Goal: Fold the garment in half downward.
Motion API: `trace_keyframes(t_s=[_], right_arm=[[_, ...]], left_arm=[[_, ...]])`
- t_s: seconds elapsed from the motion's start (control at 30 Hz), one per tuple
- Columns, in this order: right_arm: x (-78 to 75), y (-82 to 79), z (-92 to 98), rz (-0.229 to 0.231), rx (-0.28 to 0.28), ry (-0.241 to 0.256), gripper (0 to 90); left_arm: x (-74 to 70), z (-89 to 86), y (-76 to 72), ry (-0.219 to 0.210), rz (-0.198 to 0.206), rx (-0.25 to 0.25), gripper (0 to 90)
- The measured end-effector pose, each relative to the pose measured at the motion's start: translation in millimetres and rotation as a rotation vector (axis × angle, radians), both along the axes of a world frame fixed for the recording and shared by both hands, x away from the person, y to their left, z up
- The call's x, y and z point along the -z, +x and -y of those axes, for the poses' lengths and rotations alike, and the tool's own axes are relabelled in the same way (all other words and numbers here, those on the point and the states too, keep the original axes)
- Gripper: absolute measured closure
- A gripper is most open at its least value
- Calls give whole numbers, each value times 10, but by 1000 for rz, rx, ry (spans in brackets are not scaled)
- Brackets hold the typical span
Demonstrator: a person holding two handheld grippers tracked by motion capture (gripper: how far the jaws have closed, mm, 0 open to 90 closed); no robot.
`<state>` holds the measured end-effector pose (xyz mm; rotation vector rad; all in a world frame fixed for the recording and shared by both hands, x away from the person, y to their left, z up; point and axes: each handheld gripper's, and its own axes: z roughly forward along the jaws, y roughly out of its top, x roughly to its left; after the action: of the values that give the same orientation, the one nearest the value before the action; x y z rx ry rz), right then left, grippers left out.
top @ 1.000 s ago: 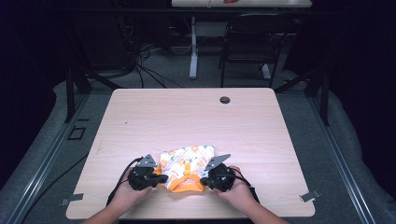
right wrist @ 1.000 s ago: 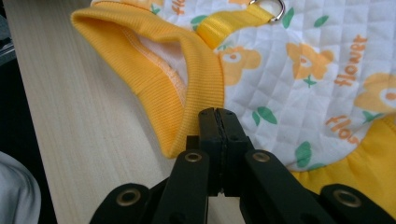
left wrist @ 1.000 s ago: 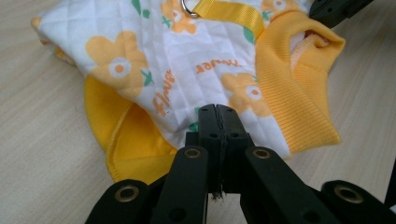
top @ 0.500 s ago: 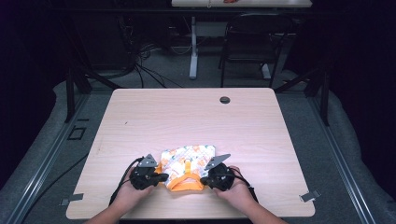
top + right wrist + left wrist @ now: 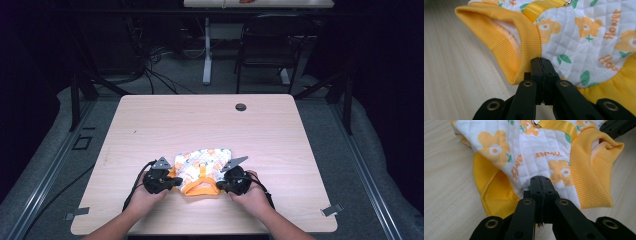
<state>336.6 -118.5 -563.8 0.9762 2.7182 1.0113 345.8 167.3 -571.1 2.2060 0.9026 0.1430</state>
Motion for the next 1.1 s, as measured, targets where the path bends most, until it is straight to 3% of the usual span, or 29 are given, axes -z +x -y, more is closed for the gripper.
trace_keyframes(t_s=[0.13, 0.3, 0.53, 0.83, 1.1], right_arm=[[8, 77, 17, -7, 27, 18, 900], [1, 178, 10, 7, 50, 2, 900], [-4, 301, 11, 9, 74, -6, 900], [-10, 402, -16, 8, 91, -13, 899], [-14, 467, -21, 10, 96, -20, 899]], left_arm=[[4, 4, 80, -10, -4, -16, 900], [9, 20, 164, -15, 1, -35, 900], [40, -4, 256, -64, -11, -70, 900], [19, 19, 365, -40, -14, -77, 900], [36, 12, 427, -58, -7, -97, 900]])
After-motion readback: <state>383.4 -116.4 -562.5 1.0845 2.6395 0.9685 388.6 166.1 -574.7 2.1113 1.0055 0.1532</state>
